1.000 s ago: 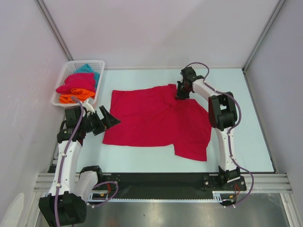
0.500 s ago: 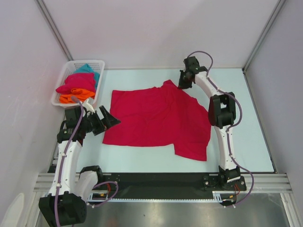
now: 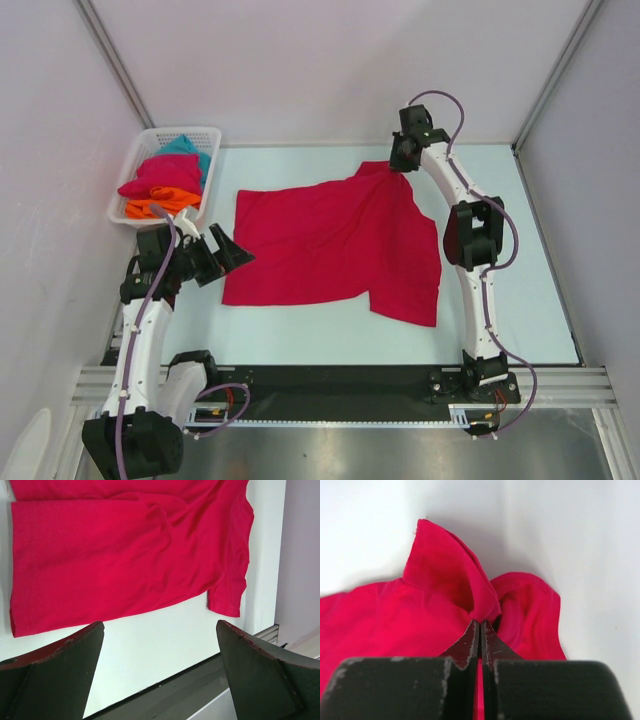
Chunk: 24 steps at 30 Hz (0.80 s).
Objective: Fold and stack the t-shirts
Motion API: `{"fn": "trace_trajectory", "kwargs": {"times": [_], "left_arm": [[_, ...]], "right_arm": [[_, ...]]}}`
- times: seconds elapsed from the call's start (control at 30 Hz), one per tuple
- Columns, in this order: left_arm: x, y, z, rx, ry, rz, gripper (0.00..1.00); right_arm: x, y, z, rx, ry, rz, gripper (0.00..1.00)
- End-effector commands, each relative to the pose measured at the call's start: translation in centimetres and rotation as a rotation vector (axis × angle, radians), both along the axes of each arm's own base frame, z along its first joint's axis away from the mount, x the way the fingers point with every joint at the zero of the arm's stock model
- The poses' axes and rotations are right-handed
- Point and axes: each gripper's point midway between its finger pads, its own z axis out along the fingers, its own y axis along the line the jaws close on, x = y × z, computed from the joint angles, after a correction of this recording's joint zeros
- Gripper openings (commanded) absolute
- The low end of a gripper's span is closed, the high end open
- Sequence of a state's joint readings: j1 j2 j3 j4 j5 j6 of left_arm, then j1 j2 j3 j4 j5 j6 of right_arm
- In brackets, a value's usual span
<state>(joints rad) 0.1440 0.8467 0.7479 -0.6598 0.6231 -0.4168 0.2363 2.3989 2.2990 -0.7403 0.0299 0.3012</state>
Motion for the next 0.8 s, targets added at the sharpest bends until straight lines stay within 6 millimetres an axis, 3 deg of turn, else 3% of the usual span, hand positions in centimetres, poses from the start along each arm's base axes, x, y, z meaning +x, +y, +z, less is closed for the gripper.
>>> {"fn": "trace_trajectory", "kwargs": {"times": [0.0, 0.1, 0.17, 0.2, 0.23, 0.27, 0.4, 0.6, 0.77], "left_arm": [[0.3, 0.2, 0.6, 0.016, -0.044, -0.005, 1.0], [0.2, 0.3, 0.6, 0.021, -0.044, -0.002, 0.99], [0.3, 0.3, 0.6, 0.023, -0.044, -0.003, 1.0], [0.3, 0.4, 0.7, 0.025, -0.045, -0.002, 1.0], [0.3, 0.4, 0.7, 0.026, -0.045, -0.003, 1.0], [0.3, 0.4, 0.7, 0.026, -0.045, -0.003, 0.99], [0.3, 0.4, 0.8, 0.03, -0.043, -0.001, 0.99], [0.3, 0.4, 0.8, 0.028, -0.043, -0.003, 0.99], [0.3, 0.4, 0.8, 0.027, -0.047, -0.003, 0.99]], "right_arm": [[0.1, -1.3, 0.7, -0.023, -0.013, -0.026, 0.0], [0.3, -1.7, -0.9, -0.024, 0.014, -0.039, 0.0], [0.3, -2.0, -1.8, -0.018, 0.037, -0.045, 0.08], [0.6, -2.3, -2.5, -0.014, 0.049, -0.051, 0.32], [0.5, -2.3, -3.0, -0.006, 0.065, -0.051, 0.47], [0.3, -2.4, -3.4, -0.005, 0.082, -0.053, 0.51], [-0.2, -2.5, -3.5, -0.006, 0.09, -0.054, 0.58], [-0.6, -3.1, -1.5, -0.002, 0.039, -0.07, 0.68], [0.1, -3.7, -2.5, 0.023, 0.056, -0.082, 0.67]]}}
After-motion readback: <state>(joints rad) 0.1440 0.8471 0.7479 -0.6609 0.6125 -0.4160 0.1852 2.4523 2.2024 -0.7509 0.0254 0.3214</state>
